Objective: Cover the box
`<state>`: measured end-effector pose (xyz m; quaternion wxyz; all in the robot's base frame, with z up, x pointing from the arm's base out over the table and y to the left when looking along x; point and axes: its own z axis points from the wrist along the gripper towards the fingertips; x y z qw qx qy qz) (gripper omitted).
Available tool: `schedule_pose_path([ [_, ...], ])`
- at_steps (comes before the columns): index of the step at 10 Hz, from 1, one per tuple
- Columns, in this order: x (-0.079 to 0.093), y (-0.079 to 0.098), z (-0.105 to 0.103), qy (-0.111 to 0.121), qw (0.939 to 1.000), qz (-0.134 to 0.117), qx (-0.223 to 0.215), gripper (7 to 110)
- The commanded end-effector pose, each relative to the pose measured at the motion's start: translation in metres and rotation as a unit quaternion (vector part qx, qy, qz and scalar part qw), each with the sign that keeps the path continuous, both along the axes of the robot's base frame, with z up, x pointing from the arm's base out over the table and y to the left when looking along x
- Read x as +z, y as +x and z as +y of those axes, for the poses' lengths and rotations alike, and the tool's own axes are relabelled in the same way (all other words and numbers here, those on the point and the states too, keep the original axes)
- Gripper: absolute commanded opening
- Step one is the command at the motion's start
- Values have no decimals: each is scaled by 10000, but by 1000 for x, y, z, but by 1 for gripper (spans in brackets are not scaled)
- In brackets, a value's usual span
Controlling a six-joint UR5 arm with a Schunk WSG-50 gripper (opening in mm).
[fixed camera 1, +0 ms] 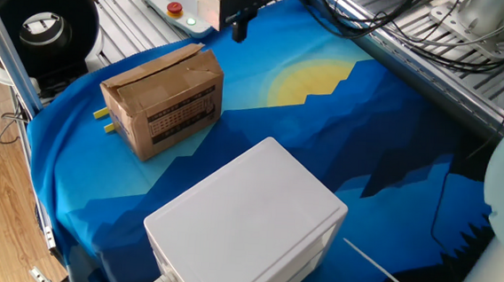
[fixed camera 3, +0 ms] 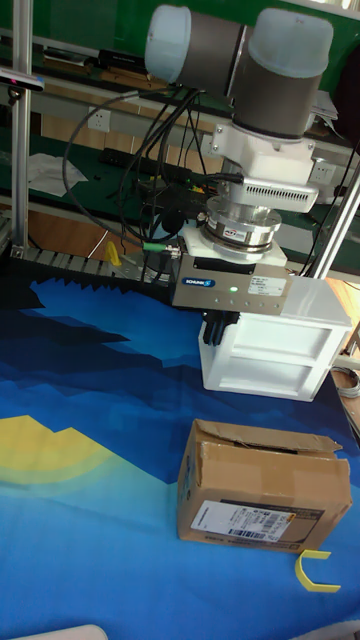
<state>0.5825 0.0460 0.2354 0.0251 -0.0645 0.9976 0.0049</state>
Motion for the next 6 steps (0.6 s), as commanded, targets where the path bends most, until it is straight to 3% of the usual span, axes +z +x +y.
schedule_pose_path([
  [1, -2, 6, 2, -10, 10000, -14, 49, 7],
  [6, -12, 28, 18, -17, 10000, 1, 41, 7],
])
